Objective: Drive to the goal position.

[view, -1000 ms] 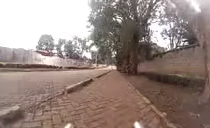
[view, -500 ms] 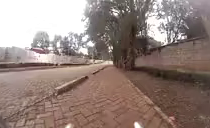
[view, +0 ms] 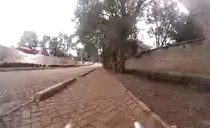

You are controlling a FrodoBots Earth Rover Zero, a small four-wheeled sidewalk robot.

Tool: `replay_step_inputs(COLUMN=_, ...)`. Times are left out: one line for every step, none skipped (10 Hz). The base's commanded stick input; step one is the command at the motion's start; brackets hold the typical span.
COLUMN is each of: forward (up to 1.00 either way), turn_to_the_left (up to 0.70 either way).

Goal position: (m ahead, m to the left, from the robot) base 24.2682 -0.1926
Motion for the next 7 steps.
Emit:
replay_step_inputs(forward=0.50, turn_to_the_left=0.00)
replay_step_inputs(forward=0.50, turn_to_the_left=0.00)
replay_step_inputs(forward=0.50, turn_to_the_left=0.00)
replay_step_inputs(forward=0.50, turn_to_the_left=0.00)
replay_step_inputs(forward=0.50, turn_to_the_left=0.00)
replay_step_inputs(forward=0.50, turn_to_the_left=0.00)
replay_step_inputs(forward=0.50, turn_to_the_left=0.00)
